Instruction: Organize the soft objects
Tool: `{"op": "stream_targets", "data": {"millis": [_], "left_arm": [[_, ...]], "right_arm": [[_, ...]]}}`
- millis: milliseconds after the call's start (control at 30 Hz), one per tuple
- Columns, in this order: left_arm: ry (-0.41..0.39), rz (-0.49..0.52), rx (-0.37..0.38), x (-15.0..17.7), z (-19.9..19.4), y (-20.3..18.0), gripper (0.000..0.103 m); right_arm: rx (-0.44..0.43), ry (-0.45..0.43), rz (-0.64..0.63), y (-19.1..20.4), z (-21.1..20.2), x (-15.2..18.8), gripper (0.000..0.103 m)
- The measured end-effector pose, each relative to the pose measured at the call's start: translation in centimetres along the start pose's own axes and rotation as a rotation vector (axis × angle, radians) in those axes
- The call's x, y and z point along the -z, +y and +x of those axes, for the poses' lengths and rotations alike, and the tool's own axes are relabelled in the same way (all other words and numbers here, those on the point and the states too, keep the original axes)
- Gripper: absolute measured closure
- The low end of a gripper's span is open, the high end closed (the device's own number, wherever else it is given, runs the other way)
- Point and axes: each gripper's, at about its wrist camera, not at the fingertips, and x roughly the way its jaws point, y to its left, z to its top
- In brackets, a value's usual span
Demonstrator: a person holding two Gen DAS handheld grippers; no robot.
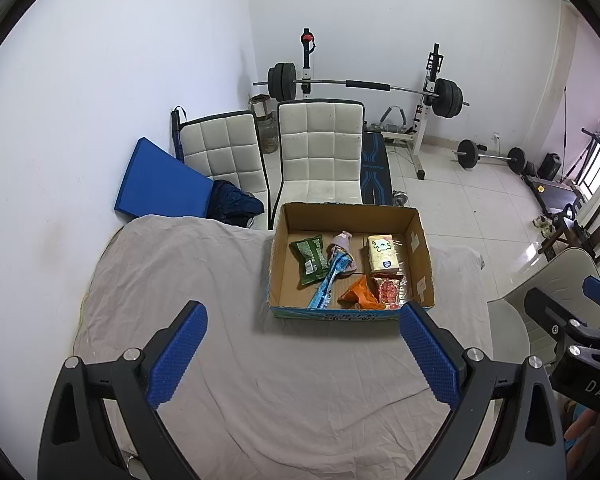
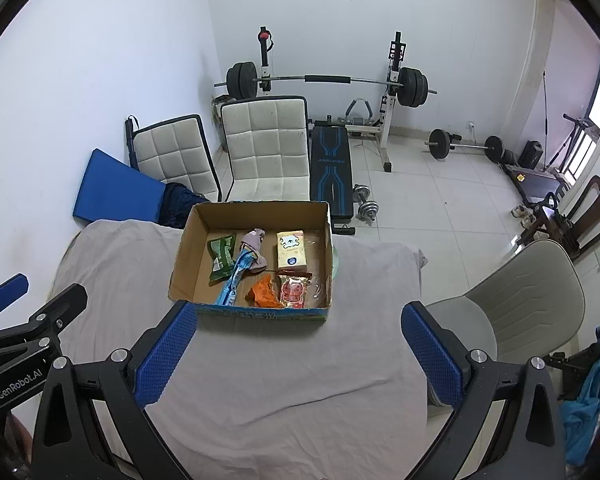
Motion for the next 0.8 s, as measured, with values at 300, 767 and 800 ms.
{"op": "stream_targets", "data": {"millis": [300,767,800], "left_arm": [[-0.006,0.0,0.0,-0.12,-0.14,-0.1,0.005],[-0.008,-0.002,0.003,-0.04,-0.36,-0.02,0.005],[-0.008,-0.002,0.004,0.0,-0.34,0.01,0.005]], "right_arm": [[0.006,0.0,-0.003,-0.07,0.34,0.34,0.0],[0.004,0.004,0.004,-0.57,0.8,0.99,0.0],[0.007,0.004,0.003,-0.57,0.79,1.0,0.0]]}}
